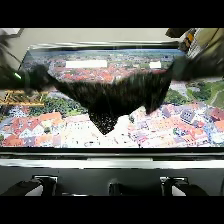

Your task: Fold the clothes and pants, and hang the long-sleeved shirts on hangers.

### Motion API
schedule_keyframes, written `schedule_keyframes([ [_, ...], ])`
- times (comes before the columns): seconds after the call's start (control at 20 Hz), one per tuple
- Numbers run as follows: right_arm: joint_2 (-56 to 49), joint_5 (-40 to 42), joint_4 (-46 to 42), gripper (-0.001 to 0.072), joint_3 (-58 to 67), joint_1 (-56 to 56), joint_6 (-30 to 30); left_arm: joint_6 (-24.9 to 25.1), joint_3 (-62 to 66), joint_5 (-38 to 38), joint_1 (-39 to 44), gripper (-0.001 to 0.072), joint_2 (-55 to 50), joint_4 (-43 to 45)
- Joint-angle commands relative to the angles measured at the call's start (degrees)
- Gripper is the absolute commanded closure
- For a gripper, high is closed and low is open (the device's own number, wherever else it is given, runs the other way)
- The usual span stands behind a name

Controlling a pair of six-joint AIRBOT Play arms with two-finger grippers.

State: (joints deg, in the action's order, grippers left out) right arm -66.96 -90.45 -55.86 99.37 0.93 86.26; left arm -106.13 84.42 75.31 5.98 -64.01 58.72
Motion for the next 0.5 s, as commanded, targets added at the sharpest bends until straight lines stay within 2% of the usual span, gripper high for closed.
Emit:
schedule_keyframes([
  [0.0,4.42,-0.85,-1.9,0.0676,-21.79,-0.07,2.51,-4.24,-16.15,1.33,5.86,0.068,0.35,2.8],
  [0.2,10.01,7.32,1.49,0.0676,-46.77,-0.13,3.04,-7.72,-32.68,-3.56,12.31,0.0679,0.28,2.73],
  [0.45,11.06,18.62,4.31,0.0676,-61.44,-0.13,2.91,-7.93,-40.52,-11.61,16.92,0.0679,-0.15,0.15],
])
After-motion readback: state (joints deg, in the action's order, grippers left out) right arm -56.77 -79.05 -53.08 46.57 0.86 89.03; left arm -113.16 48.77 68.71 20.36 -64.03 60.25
